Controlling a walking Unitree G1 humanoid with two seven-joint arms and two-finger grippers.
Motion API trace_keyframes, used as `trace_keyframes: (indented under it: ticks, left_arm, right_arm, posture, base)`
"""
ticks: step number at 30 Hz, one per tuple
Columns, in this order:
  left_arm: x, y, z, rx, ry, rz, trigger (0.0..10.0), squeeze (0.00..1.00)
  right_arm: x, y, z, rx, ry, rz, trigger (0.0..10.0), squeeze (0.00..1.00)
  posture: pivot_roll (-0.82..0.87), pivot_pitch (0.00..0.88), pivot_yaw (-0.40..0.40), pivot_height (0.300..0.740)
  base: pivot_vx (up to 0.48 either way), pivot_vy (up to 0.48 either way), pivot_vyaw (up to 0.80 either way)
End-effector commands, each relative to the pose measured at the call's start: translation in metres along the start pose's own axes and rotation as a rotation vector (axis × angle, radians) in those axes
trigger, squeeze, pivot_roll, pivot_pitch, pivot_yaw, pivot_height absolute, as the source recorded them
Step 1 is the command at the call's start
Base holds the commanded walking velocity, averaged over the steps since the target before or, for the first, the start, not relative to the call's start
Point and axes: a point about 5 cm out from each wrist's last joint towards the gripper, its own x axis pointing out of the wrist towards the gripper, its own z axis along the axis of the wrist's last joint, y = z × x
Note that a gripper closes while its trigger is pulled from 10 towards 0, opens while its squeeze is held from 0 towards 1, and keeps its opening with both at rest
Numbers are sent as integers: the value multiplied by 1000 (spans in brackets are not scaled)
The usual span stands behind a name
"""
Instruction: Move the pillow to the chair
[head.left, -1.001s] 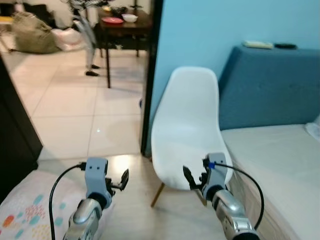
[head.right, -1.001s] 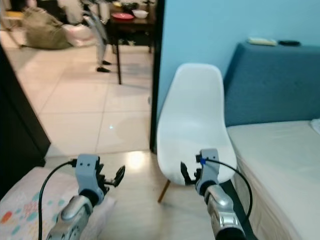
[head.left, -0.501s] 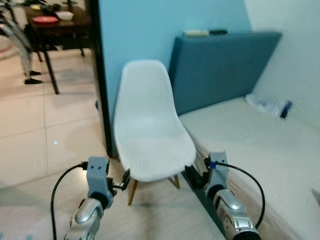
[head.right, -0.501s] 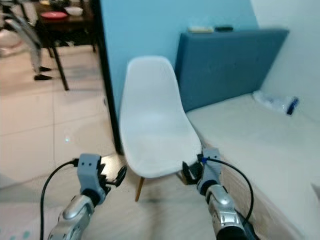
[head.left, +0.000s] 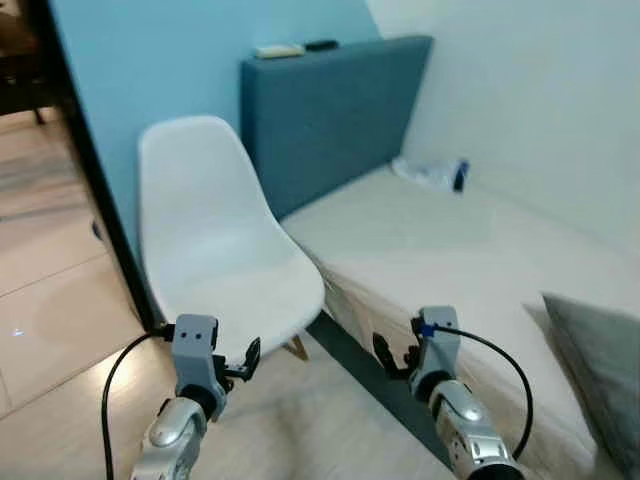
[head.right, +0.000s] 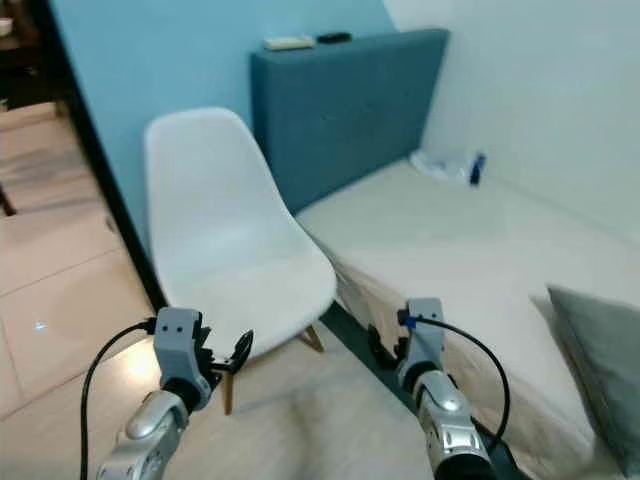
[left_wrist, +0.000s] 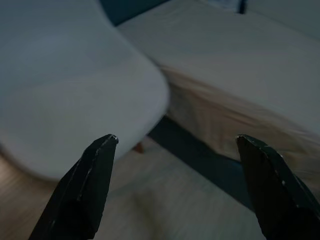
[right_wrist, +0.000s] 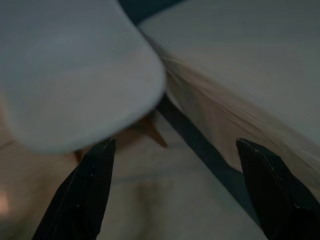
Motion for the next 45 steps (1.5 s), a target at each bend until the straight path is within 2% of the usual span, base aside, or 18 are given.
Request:
trace_keyframes:
  ticks: [1,45]
  left_arm:
    - [1,-4,1,-6,-7,-12,10000,0]
    - [0,-1,1,-7,-31,16,10000,0]
  right_arm:
    - [-1,-7,3,5,-5,-29,10000,0]
    - [-2,-11,4,17,-15,-74,10000,0]
  posture:
    - [38,31,-72,740]
    - [31,18,-75,740]
  base:
    - [0,0,-788]
    - [0,0,-769]
